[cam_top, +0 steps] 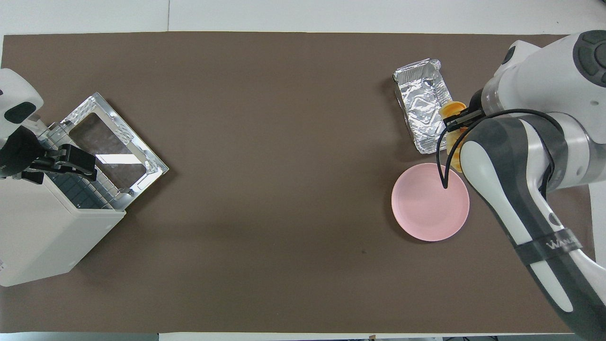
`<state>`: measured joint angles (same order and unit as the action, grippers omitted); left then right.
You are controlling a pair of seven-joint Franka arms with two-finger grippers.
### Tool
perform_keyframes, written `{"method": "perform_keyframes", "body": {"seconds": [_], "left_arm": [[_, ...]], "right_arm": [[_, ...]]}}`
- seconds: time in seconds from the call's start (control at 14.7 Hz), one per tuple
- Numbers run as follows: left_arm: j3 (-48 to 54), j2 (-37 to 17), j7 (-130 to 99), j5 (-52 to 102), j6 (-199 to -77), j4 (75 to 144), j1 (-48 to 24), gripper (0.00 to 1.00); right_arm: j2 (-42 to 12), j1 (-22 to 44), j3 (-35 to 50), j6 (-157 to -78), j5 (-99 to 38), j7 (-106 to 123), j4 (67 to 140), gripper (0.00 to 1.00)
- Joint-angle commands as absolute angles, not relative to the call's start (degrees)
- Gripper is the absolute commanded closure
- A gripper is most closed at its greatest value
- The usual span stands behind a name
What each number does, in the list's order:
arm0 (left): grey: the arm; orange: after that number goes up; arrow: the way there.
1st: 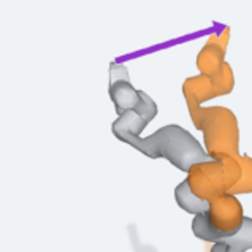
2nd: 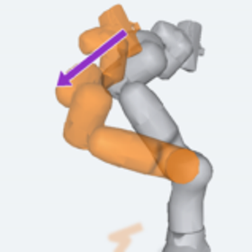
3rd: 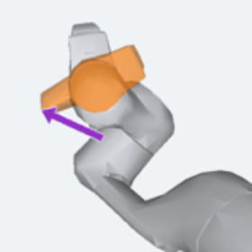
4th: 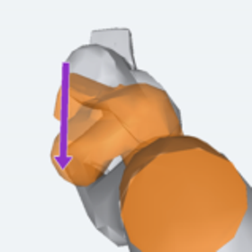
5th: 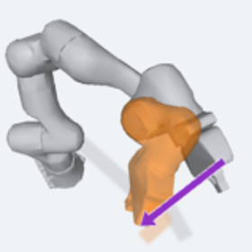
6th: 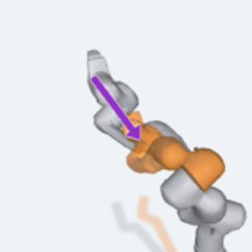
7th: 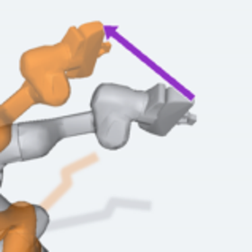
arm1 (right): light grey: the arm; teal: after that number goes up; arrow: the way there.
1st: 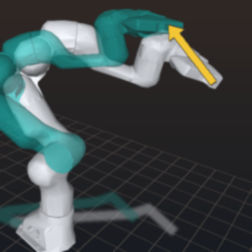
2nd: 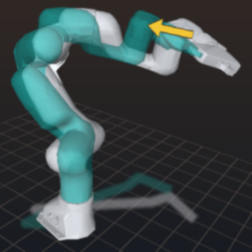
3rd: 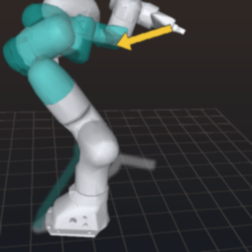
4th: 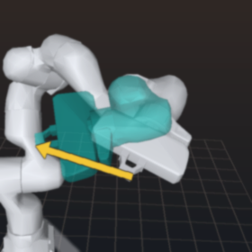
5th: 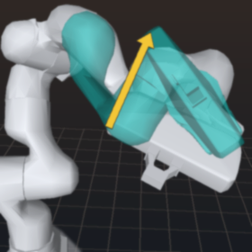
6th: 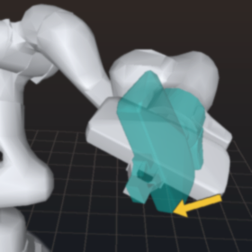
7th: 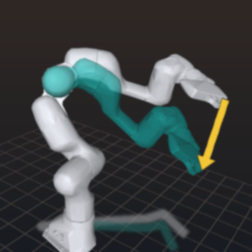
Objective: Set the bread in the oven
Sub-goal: 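Lift the bread slices with the right gripper toward the foil tray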
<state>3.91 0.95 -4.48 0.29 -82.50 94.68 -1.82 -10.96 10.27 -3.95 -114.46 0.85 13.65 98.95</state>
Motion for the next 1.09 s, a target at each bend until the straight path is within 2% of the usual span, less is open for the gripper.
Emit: {"method": "perform_keyframes", "body": {"seconds": [0.0, 0.14, 0.34, 0.41, 0.75, 1.02], "left_arm": [[4.31, 2.2, -4.39, -0.62, -83.32, 95.8, -1.23, 0.0], [4.31, 2.2, -4.39, -0.61, -83.32, 95.71, -1.23, 0.0], [4.31, 2.2, -4.39, -0.62, -83.32, 95.71, -1.23, 0.0], [4.31, 2.2, -4.39, -0.62, -83.32, 95.8, -1.23, 0.0], [4.31, 2.2, -4.39, -0.62, -83.32, 95.8, -1.14, 0.0], [4.31, 2.2, -4.39, -0.62, -83.32, 95.8, -1.14, 0.0]], "right_arm": [[-16.16, 10.2, -3.6, -112.59, 1.05, 15.91, 92.65, 1.0], [-21.85, 10.11, -3.6, -110.41, 1.06, 16.78, 86.79, 1.0], [-33.89, 10.11, -3.52, -105.57, 1.05, 17.4, 71.15, 1.0], [-36.62, 10.02, -3.52, -105.9, 0.97, 17.4, 68.32, 1.0], [-42.27, 9.49, -3.52, -114.32, 0.79, 17.4, 67.41, 1.0], [-42.28, 10.11, -3.52, -119.09, 0.53, 17.4, 70.57, 1.0]]}}
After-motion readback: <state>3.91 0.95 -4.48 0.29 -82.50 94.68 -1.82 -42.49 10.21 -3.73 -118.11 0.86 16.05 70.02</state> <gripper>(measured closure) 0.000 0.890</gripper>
